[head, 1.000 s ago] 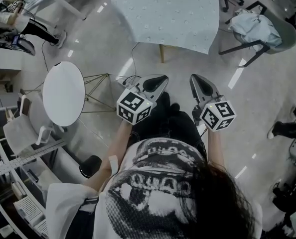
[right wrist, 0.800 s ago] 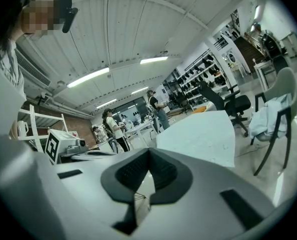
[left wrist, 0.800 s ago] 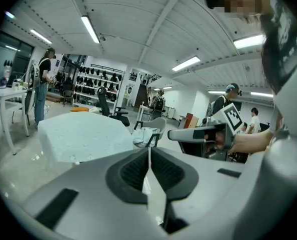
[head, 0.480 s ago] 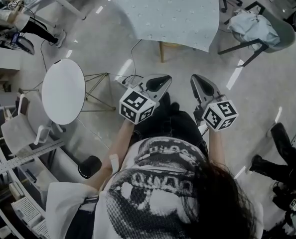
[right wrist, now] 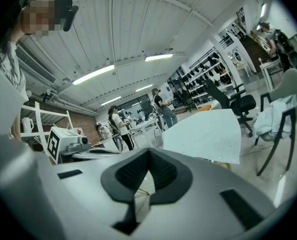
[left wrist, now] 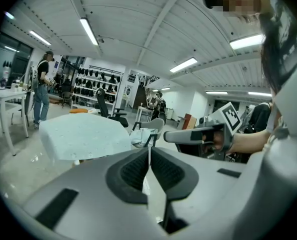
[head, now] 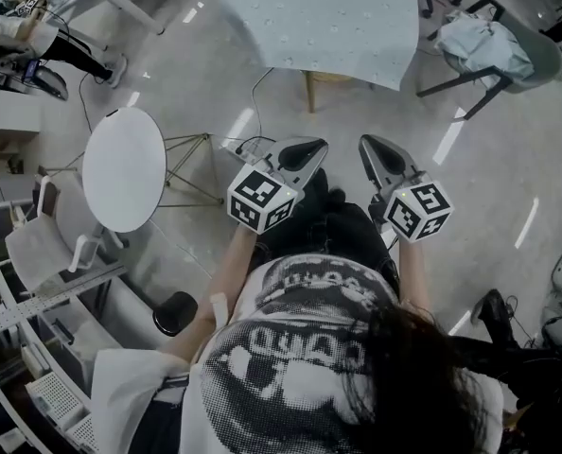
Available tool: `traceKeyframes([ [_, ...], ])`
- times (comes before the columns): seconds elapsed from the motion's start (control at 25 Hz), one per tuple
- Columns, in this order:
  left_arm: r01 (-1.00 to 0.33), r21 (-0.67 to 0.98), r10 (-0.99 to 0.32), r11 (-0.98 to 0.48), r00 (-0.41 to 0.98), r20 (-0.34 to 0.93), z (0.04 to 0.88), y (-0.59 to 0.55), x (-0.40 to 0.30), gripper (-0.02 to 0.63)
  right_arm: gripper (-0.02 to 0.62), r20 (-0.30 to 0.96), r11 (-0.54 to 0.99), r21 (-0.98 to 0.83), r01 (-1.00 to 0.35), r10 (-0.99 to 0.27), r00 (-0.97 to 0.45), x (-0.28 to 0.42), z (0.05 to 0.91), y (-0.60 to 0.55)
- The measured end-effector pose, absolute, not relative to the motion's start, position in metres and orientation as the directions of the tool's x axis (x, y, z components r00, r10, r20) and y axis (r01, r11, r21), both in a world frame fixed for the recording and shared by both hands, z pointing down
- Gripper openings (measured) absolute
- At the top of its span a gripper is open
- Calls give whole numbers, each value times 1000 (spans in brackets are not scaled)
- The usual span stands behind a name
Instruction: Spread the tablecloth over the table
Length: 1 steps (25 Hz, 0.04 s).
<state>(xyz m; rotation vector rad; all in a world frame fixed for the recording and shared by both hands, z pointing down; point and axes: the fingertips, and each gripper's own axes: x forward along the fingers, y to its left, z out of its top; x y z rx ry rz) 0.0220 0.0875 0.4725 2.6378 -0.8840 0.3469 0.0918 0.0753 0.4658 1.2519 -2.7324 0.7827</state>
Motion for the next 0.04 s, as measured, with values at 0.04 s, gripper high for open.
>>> traceKeyframes([
  [0.04, -619, 236, -537, -749, 776, 331, 473, 87, 21, 23, -5, 234, 552, -428, -716, -697, -678, 90, 466, 75],
])
